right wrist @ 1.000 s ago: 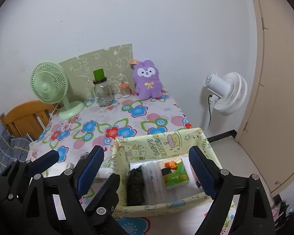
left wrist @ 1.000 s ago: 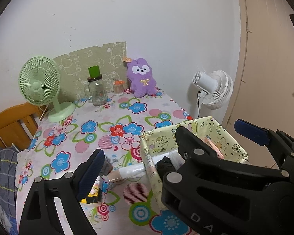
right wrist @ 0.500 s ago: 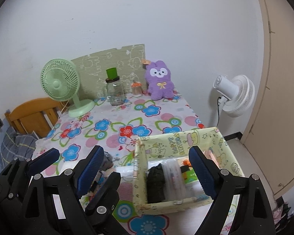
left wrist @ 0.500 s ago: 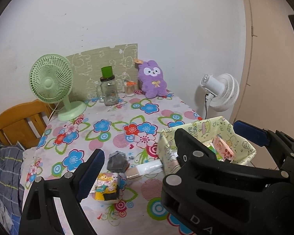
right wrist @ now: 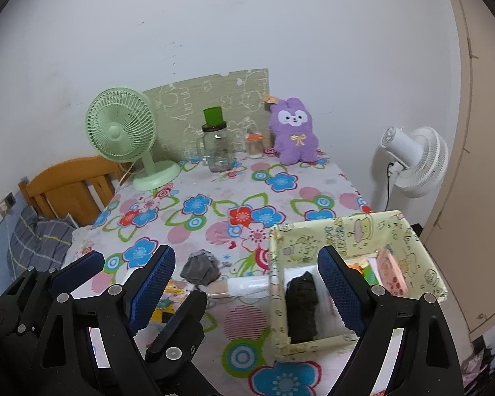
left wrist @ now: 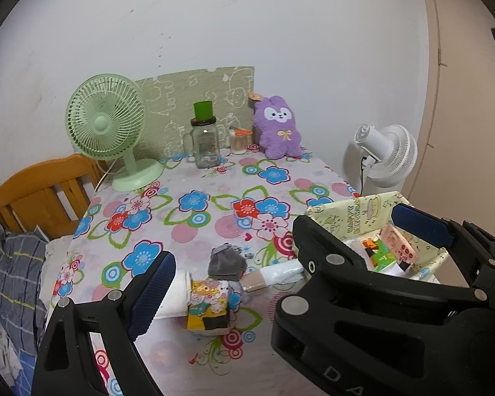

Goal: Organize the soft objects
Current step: 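Withdraw both open tools from the gift box back over the table, then grasp the white folded cloth with the left tool while the right tool grasps the gray sock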

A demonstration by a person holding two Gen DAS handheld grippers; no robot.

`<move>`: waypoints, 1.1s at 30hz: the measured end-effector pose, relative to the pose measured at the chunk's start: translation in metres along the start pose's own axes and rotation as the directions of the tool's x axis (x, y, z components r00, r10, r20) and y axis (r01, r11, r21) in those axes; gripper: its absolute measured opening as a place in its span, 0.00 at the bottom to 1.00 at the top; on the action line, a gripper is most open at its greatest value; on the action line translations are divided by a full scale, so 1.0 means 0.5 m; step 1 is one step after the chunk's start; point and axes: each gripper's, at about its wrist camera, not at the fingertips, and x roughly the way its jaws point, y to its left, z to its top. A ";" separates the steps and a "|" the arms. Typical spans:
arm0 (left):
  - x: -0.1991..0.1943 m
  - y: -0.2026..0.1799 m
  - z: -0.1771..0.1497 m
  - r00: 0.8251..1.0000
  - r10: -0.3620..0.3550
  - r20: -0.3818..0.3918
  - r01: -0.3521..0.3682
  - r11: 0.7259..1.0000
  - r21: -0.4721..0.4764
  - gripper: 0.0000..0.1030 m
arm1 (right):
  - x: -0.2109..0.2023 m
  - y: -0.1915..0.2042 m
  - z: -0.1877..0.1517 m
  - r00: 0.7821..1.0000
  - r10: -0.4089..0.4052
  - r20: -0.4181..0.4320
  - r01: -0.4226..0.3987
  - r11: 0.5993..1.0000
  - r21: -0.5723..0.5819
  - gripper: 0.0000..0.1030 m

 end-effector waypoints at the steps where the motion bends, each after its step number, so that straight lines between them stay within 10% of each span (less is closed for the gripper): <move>1: 0.002 0.004 -0.002 1.000 0.002 -0.001 -0.002 1.000 -0.002 0.91 | 0.003 0.004 -0.001 1.000 0.003 -0.001 -0.003 1.000 -0.002 0.88; 33: 0.095 0.154 -0.048 0.990 0.079 -0.114 -0.091 0.991 -0.100 0.93 | 0.139 0.128 -0.024 0.993 0.085 -0.082 -0.090 0.994 -0.058 0.87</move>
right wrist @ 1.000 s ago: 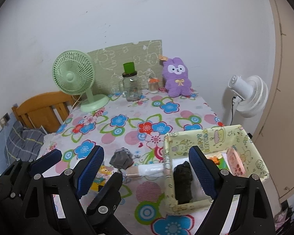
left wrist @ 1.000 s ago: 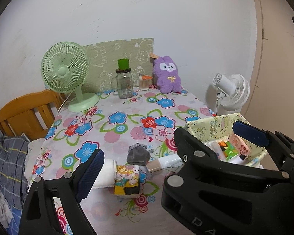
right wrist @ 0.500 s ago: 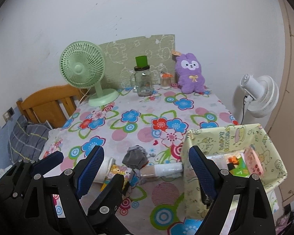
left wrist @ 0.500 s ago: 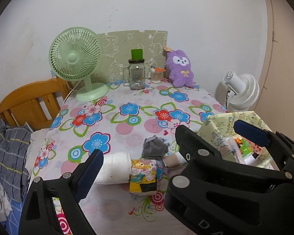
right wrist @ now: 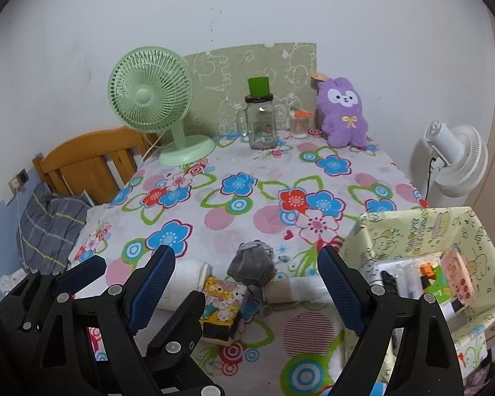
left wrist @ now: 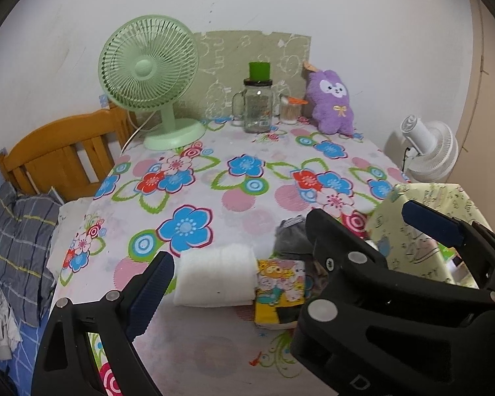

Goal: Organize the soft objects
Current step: 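Grasp the white folded cloth with the left tool while the right tool grasps the gray sock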

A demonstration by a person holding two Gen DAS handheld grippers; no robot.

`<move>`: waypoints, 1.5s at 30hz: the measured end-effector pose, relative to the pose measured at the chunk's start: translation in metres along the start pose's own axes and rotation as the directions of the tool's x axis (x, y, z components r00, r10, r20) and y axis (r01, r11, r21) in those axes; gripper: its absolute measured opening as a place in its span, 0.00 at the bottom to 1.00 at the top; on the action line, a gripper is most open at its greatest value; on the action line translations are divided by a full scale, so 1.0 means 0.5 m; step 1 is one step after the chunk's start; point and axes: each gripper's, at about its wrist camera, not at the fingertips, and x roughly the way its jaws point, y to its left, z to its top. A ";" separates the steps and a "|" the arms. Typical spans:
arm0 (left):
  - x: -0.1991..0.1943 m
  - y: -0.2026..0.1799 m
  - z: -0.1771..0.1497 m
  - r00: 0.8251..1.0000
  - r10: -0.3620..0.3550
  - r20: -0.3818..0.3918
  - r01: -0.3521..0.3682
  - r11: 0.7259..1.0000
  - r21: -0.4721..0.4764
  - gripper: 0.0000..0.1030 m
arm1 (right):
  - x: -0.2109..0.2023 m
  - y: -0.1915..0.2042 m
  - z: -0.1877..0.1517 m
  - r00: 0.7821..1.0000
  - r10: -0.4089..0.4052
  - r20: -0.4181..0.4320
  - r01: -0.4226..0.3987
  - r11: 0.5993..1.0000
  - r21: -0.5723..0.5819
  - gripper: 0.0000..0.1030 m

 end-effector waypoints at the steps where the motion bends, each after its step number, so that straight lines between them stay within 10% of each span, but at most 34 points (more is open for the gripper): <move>1: 0.006 0.005 -0.002 1.000 0.003 -0.006 -0.003 1.000 -0.003 0.93 | 0.005 0.002 -0.002 1.000 0.001 -0.004 -0.001 1.000 -0.001 0.87; 45: 0.209 0.076 -0.035 0.980 0.042 -0.196 -0.059 0.995 -0.079 0.92 | 0.250 -0.007 -0.047 0.973 -0.018 -0.229 0.030 0.998 0.049 0.64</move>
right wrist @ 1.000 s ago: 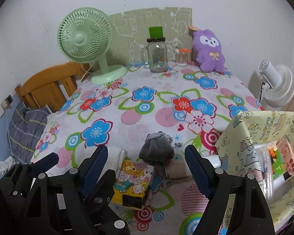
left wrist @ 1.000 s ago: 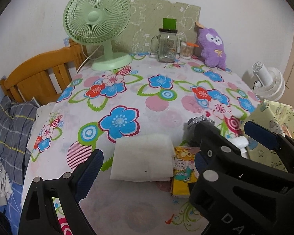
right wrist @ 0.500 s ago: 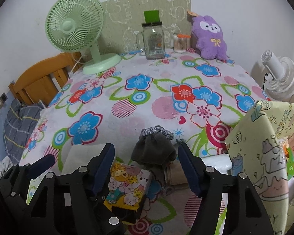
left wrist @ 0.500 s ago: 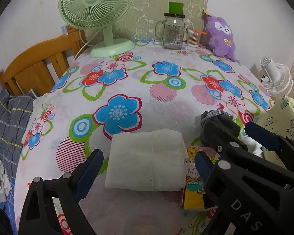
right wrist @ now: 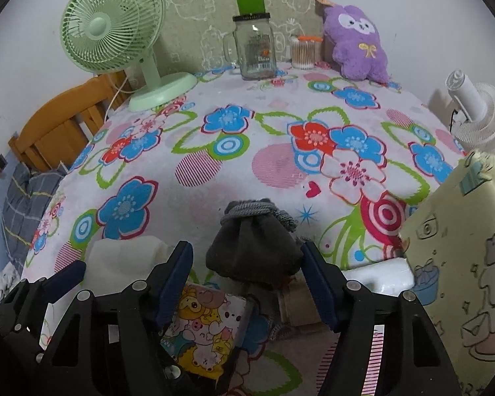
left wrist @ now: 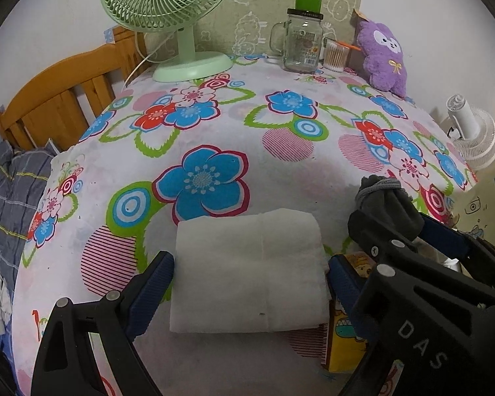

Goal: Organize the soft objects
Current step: 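Grasp the white folded cloth with the left tool while the right tool grasps the gray sock, then lift the white cloth with the left tool while the right tool carries the gray sock toward the gift box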

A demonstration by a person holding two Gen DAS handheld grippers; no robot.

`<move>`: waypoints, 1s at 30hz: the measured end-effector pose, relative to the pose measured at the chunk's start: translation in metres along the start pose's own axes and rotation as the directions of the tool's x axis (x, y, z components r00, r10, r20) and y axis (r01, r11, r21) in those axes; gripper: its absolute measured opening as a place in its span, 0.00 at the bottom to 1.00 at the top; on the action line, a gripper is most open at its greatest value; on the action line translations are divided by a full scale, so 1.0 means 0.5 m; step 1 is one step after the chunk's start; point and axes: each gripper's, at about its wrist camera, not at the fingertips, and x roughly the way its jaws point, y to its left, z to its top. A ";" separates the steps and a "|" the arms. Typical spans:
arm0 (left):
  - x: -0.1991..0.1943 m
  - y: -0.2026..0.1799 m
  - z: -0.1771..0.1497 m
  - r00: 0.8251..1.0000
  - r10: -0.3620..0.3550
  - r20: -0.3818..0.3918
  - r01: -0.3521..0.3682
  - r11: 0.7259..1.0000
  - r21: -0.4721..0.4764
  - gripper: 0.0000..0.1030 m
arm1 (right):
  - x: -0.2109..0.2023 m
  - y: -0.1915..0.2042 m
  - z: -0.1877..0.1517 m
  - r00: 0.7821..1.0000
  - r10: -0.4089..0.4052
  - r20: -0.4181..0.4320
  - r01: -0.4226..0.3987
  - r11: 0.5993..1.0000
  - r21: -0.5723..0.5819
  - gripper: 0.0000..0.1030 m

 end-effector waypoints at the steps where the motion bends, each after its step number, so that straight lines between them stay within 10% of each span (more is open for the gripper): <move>1: 0.001 0.000 -0.001 1.000 0.000 0.001 0.000 1.000 0.002 0.91 | 0.003 0.001 -0.001 1.000 -0.003 -0.003 0.003 1.000 -0.004 0.61; 19: -0.019 0.008 -0.011 0.999 0.010 0.036 -0.010 1.000 -0.005 0.50 | -0.017 0.026 -0.008 0.999 0.035 0.008 -0.035 0.998 -0.052 0.44; 30: -0.066 -0.005 -0.011 0.996 0.011 0.084 -0.012 1.000 0.011 0.43 | -0.068 0.035 -0.010 0.997 0.061 0.052 -0.058 0.996 -0.067 0.43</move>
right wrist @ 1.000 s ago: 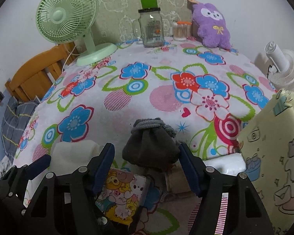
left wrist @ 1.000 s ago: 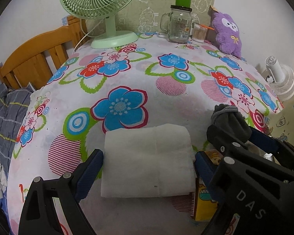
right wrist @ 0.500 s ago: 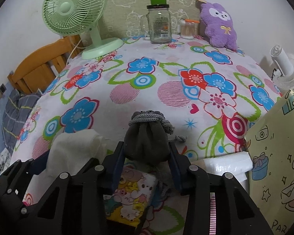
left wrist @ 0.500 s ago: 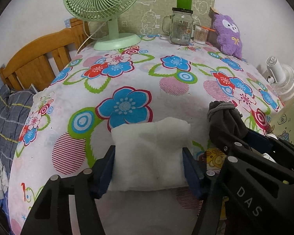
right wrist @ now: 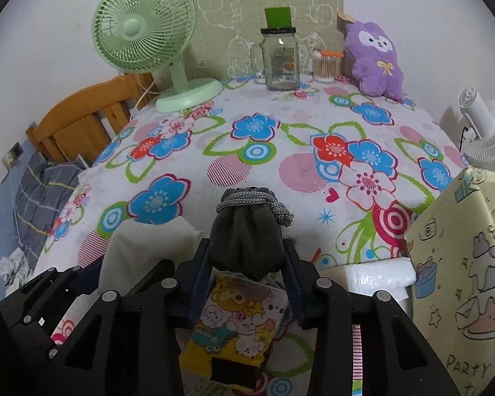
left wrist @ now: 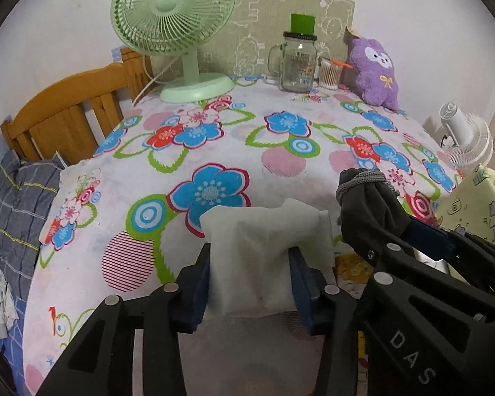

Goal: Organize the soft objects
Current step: 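Lift the white cloth with the left tool while the right tool carries the gray sock toward the gift box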

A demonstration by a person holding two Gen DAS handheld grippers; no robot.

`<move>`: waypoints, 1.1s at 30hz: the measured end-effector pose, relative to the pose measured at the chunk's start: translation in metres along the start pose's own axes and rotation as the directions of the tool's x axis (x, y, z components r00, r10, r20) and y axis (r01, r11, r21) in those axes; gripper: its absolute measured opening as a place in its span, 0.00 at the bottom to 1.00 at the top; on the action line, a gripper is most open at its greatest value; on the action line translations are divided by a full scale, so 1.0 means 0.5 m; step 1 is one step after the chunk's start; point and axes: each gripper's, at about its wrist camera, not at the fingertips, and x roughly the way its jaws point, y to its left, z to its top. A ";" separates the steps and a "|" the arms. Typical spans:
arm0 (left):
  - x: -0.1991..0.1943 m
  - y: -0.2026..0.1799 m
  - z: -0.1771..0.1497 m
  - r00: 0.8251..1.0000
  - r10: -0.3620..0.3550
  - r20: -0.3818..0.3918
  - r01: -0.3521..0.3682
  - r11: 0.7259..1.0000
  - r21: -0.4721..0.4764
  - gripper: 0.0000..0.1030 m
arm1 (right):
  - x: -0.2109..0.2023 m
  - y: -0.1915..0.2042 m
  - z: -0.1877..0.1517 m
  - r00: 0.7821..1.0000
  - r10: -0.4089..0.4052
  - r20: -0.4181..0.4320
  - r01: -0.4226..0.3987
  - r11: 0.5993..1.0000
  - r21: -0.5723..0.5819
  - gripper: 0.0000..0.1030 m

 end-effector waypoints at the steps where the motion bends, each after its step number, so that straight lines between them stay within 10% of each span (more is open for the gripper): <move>1: -0.005 0.000 0.000 1.000 0.000 0.004 0.000 1.000 0.000 0.43 | -0.004 0.000 0.001 1.000 0.002 0.004 -0.002 1.000 -0.001 0.43; 33: -0.226 -0.046 0.020 0.973 0.025 0.230 -0.027 1.000 0.008 0.44 | -0.244 0.003 0.023 0.976 0.062 0.210 -0.051 0.997 -0.055 0.43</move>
